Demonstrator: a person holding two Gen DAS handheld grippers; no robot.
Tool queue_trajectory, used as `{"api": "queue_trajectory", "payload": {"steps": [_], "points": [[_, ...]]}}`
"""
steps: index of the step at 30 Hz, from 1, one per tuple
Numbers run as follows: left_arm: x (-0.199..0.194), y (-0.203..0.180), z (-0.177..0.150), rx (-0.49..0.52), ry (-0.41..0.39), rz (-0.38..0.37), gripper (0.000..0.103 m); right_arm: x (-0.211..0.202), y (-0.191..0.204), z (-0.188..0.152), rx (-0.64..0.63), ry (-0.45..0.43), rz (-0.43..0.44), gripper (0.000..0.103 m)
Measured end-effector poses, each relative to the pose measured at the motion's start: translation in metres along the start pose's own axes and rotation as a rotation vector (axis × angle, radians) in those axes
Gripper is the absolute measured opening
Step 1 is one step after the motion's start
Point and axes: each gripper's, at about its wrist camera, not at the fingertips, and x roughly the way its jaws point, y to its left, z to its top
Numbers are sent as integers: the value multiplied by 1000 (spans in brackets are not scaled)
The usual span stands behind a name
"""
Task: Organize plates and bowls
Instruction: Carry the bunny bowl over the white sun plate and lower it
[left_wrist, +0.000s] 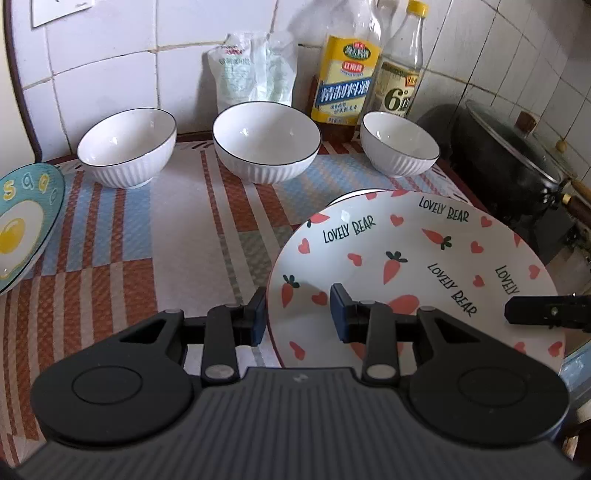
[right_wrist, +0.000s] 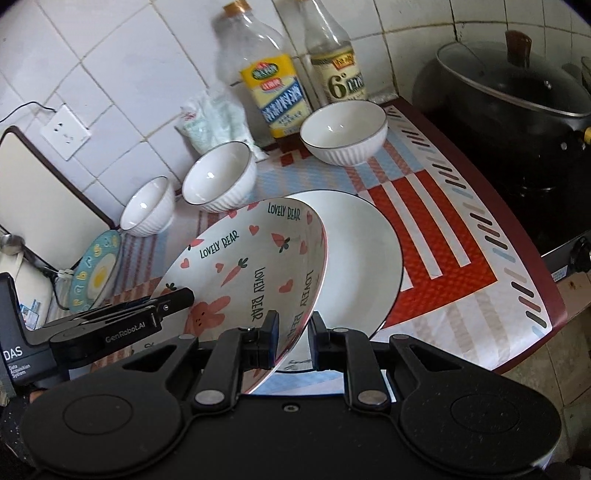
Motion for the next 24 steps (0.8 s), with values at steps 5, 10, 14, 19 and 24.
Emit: {"api": "queue_trajectory", "payload": {"steps": [5,10,14,19,24], "points": [[12,-4,5,10,25,16,34,13,-13,4,25,23,3,21],[22,-8,11,31,52,42,34,26,-18,6,42,62,3,21],[28,-12,18,42,64,64,34,29,-22,6,65,78,16,22],[39,-22,25,52,140,69,34,38,-28,12,65,93,-33,23],[45,-25,28,25,225,50,33,41,-29,19,22,91,-101,25]]}}
